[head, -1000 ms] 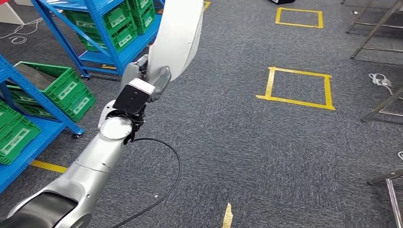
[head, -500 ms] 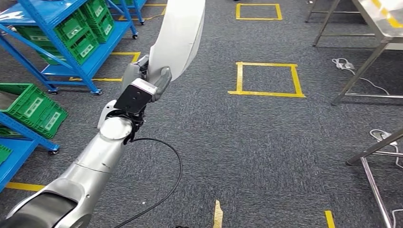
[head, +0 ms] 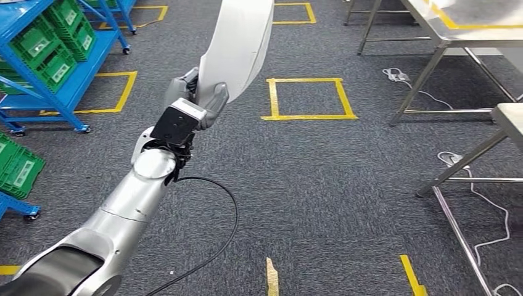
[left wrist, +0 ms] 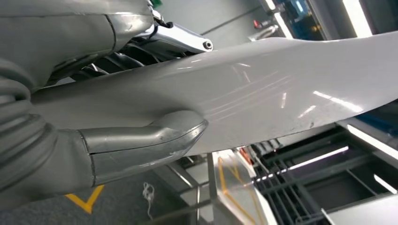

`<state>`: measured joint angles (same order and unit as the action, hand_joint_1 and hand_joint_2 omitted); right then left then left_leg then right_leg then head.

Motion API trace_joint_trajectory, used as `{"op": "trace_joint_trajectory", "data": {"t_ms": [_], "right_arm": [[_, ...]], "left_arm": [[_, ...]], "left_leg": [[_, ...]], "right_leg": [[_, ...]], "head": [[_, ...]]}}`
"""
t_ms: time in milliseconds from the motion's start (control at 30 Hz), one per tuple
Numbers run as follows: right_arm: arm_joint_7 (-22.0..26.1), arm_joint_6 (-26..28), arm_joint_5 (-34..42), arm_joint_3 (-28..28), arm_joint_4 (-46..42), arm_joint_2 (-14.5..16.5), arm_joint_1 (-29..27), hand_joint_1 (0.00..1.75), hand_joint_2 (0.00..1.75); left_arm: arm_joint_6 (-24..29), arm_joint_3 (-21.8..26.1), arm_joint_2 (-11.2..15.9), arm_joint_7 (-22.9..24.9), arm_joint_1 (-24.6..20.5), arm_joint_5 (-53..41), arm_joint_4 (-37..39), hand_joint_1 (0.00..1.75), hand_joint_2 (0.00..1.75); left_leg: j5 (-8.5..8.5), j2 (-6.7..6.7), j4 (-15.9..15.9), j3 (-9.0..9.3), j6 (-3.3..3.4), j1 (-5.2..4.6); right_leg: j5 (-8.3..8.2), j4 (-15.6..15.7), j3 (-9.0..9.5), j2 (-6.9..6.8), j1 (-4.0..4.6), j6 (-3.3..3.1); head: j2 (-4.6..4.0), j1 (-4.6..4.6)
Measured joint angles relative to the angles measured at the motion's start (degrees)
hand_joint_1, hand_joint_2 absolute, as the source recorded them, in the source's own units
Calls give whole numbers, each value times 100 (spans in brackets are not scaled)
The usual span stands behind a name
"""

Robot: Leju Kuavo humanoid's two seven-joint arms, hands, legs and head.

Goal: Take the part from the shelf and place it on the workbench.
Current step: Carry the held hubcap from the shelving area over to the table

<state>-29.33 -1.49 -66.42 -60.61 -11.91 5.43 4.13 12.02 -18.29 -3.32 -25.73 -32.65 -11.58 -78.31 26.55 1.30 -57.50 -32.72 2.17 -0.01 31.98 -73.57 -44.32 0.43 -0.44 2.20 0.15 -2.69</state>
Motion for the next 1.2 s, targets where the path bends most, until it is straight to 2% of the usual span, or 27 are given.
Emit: {"op": "trace_joint_trajectory", "data": {"t_ms": [33,67,100,133,167,233,300,367,400,433,467,500,533,567,600,667,700,733,800,833,867,933,1000,1033,1067,1133,1200], "right_arm": [[-2,-6,-3,0,1,2,-2,0,0],[-2,-12,-7,0,2,4,-6,0,0],[3,-13,-11,0,2,4,-8,0,0],[16,-8,-13,0,1,4,-6,0,0],[38,3,-14,0,1,5,-1,0,0],[74,21,-14,0,1,10,12,0,0],[81,16,-12,0,2,14,9,0,0],[81,2,-1,-4,2,15,-3,0,0],[81,-4,12,-10,1,15,-1,0,0],[81,-7,29,-20,1,20,6,0,0],[82,-9,46,-30,0,29,16,0,0],[83,-16,64,-38,0,43,22,0,0],[83,-25,77,-43,1,57,22,0,0],[82,-43,86,-46,1,73,19,0,0],[76,-69,94,-47,2,89,16,0,0],[59,-134,106,-55,3,127,21,0,0],[50,-166,115,-63,4,145,27,0,0],[40,-191,126,-75,4,159,31,0,0],[8,-230,155,-102,4,175,25,0,0],[-13,-242,171,-116,4,179,15,0,0],[-29,-252,186,-132,4,181,9,0,0],[-40,-267,205,-163,4,182,13,0,0],[-40,-274,210,-183,4,183,23,0,0],[-40,-275,211,-187,4,183,23,0,0],[-42,-276,211,-190,4,183,22,0,0],[-42,-277,211,-192,4,183,19,0,0],[-41,-277,211,-192,5,196,34,0,0]], "left_arm": [[-1,-3,-1,0,4,0,3,175,175],[-3,-7,-2,0,6,3,7,175,175],[-8,-9,-2,0,5,7,9,175,175],[-13,-9,-2,0,2,10,9,175,175],[-17,-9,-1,1,-5,14,9,175,175],[-26,-13,2,3,-18,15,9,175,175],[-33,-21,3,4,-23,20,9,175,175],[-36,-31,3,4,-24,29,9,175,175],[-37,-34,6,4,-23,34,9,175,175],[-38,-37,13,4,-18,43,10,175,175],[-39,-38,24,4,-7,51,12,175,175],[-40,-39,35,4,9,59,15,175,175],[-41,-41,44,4,24,64,17,175,175],[-44,-45,49,4,33,66,20,175,175],[-49,-50,50,4,35,69,22,175,175],[-70,-63,50,4,21,78,22,175,175],[-86,-68,50,3,11,84,22,175,175],[-100,-71,47,3,1,90,23,175,175],[-123,-74,31,2,-17,103,24,175,175],[-131,-75,16,1,-23,109,24,175,175],[-137,-76,1,-1,-31,113,24,175,175],[-141,-79,-21,-4,-42,117,27,175,175],[-142,-80,-28,-4,-38,118,34,175,175],[-142,-81,-30,-4,-32,118,39,175,175],[-143,-82,-33,-4,-30,118,42,175,175],[-144,-84,-37,-4,-30,118,44,175,175],[-144,-84,-37,-4,-36,118,43,175,175]], "left_leg": [[9,63,-2,3,-6,1],[20,122,-3,11,-19,3],[36,175,-6,23,-40,5],[52,221,-10,33,-66,0],[72,263,-24,35,-95,-15],[102,340,-44,38,-144,-48],[144,412,-61,56,-190,-47],[319,272,-275,-4,-242,-14],[473,151,-540,-116,-261,0],[648,31,-910,-287,-270,9],[791,-27,-1286,-474,-268,11],[859,-56,-1562,-623,-259,8],[824,-74,-1668,-698,-239,4],[680,-94,-1554,-673,-207,-3],[458,-139,-1255,-559,-167,-13],[81,-352,-543,-268,-85,-29],[3,-438,-299,-169,-65,-36],[-4,-490,-183,-127,-54,-44],[-3,-420,-96,-101,-46,-43],[-23,-369,-52,-80,-32,-33],[-45,-313,-8,-57,-12,-19],[-64,-191,39,-32,18,-13],[-57,-63,39,-38,31,-19],[-52,-2,38,-40,29,-18],[-45,55,36,-39,21,-15],[-21,150,25,-24,-15,-11],[13,226,-4,-17,-73,-39]], "right_leg": [[-65,-4,-7,-19,-13,16],[-220,222,108,-48,-24,28],[-415,610,314,-115,-30,34],[-544,1002,526,-228,-15,35],[-627,1307,698,-308,-2,7],[-619,1514,817,-363,31,-73],[-625,1518,825,-250,29,-152],[-628,1526,844,-149,20,-210],[-629,1528,853,-100,18,-235],[-627,1528,856,-43,24,-255],[-625,1528,859,19,33,-270],[-625,1527,863,87,44,-278],[-623,1527,870,157,55,-282],[-623,1526,880,225,64,-283],[-622,1525,894,289,70,-282],[-623,1519,897,404,72,-274],[-629,1514,878,452,65,-259],[-640,1513,851,497,52,-234],[-659,1521,810,573,33,-172],[-632,1495,783,534,37,-144],[-549,1383,720,437,45,-117],[-231,817,434,162,43,-56],[50,124,96,33,5,8],[65,-15,29,8,-15,36],[-25,72,81,-17,-36,60],[-369,776,480,-144,-67,91],[-553,1408,859,-322,-53,53]], "head": [[0,2],[0,2],[0,2],[0,4],[0,-1],[0,-16],[0,-25],[0,-33],[0,-42],[0,-48],[0,-52],[0,-53],[0,-54],[0,-53],[0,-52],[0,-47],[0,-52],[0,-57],[0,-72],[0,-69],[0,-56],[0,-31],[0,-22],[0,-20],[0,-20],[0,-20],[0,-24]]}}
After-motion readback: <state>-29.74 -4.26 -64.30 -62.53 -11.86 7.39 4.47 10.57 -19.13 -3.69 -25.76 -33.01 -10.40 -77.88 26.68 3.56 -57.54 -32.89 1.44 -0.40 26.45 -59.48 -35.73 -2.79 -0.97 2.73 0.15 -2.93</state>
